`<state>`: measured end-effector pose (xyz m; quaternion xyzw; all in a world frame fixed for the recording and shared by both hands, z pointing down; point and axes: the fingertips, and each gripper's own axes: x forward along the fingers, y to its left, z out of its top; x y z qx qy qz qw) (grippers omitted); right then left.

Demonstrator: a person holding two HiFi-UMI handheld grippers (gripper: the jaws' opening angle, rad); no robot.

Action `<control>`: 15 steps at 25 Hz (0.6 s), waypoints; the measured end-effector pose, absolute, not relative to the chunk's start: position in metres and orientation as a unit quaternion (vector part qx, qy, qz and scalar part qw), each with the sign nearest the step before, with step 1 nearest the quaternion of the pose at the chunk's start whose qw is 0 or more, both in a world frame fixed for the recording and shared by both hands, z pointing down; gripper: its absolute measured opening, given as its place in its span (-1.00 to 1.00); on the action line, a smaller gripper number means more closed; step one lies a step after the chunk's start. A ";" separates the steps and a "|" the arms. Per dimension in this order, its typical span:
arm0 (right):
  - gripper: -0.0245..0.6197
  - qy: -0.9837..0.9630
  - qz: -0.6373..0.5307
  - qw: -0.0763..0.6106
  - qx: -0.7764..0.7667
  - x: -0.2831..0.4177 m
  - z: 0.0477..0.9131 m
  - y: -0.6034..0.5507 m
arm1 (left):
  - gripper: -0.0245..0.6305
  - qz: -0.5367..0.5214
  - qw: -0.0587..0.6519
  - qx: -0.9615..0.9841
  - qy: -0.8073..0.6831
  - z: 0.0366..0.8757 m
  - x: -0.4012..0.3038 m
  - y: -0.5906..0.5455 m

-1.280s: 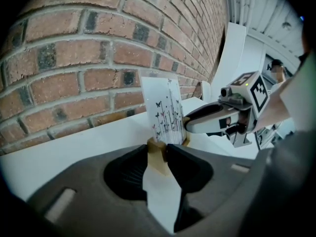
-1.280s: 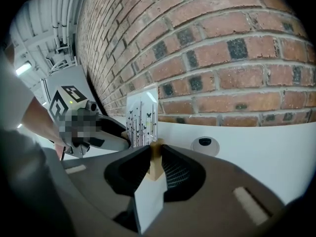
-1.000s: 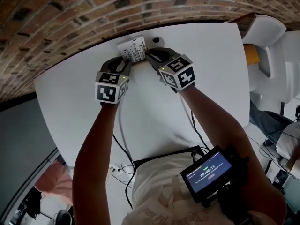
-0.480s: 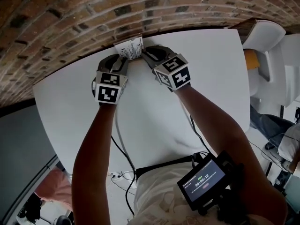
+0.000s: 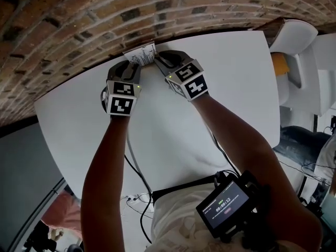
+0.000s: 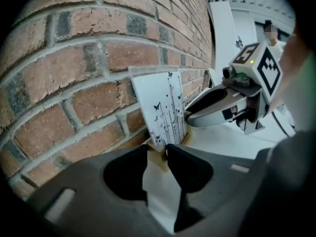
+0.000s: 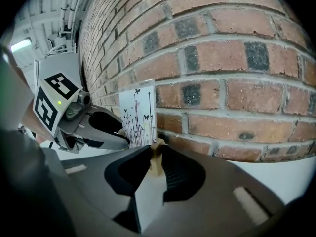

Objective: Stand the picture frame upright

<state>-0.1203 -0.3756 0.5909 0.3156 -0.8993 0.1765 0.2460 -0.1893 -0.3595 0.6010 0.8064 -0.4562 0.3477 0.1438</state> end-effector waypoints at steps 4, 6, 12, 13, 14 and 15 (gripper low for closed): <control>-0.67 -0.899 0.184 0.245 0.313 -0.118 0.592 -0.375 | -0.51 0.357 0.147 0.804 -0.452 0.604 -0.187 -0.359; -0.64 -0.899 0.197 0.237 0.311 -0.123 0.590 -0.377 | -0.50 0.363 0.151 0.801 -0.453 0.603 -0.192 -0.362; -0.57 -0.904 0.203 0.227 0.301 -0.118 0.582 -0.369 | -0.41 0.354 0.175 0.798 -0.456 0.602 -0.194 -0.349; -0.56 -0.905 0.202 0.225 0.299 -0.117 0.580 -0.367 | -0.41 0.349 0.179 0.797 -0.459 0.601 -0.195 -0.347; -0.55 -0.906 0.200 0.225 0.298 -0.116 0.578 -0.365 | -0.40 0.343 0.184 0.797 -0.462 0.599 -0.195 -0.343; -0.55 -0.906 0.199 0.224 0.298 -0.114 0.577 -0.362 | -0.40 0.337 0.188 0.796 -0.466 0.598 -0.195 -0.339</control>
